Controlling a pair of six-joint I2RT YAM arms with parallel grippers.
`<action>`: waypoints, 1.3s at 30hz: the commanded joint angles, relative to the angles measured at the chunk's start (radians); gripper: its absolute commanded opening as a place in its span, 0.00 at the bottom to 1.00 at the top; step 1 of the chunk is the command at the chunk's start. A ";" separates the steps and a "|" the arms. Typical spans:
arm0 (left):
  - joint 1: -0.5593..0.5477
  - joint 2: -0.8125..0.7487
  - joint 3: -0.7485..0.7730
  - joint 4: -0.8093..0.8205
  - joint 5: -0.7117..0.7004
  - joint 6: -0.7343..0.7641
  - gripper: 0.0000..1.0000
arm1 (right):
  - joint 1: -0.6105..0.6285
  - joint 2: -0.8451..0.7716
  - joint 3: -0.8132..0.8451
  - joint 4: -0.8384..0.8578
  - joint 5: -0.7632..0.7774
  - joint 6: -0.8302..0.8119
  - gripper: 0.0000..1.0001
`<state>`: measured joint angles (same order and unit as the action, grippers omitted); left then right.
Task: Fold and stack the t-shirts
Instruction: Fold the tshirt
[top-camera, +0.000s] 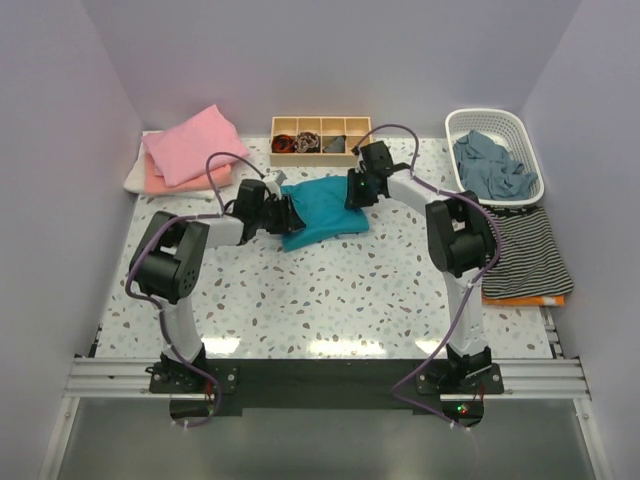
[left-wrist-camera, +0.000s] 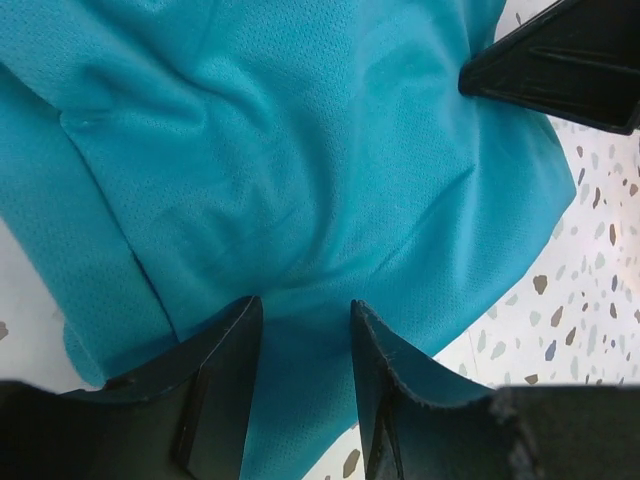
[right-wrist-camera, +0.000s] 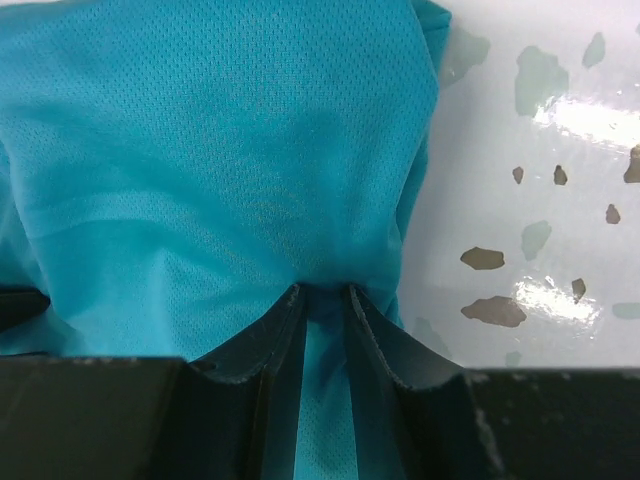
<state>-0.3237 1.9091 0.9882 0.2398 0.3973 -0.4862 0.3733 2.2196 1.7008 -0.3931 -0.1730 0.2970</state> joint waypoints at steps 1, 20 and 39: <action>0.000 -0.062 -0.049 -0.028 -0.090 0.043 0.46 | -0.010 0.014 0.026 -0.096 0.118 0.004 0.26; 0.000 -0.257 -0.053 -0.048 -0.272 0.086 0.53 | -0.016 -0.429 -0.270 0.023 0.124 -0.002 0.41; -0.005 0.110 0.282 -0.031 -0.248 0.166 0.49 | 0.003 -0.351 -0.345 0.165 -0.075 0.073 0.43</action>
<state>-0.3241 2.0151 1.2514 0.1680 0.1665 -0.3645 0.3618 1.8656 1.3567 -0.3046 -0.1875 0.3523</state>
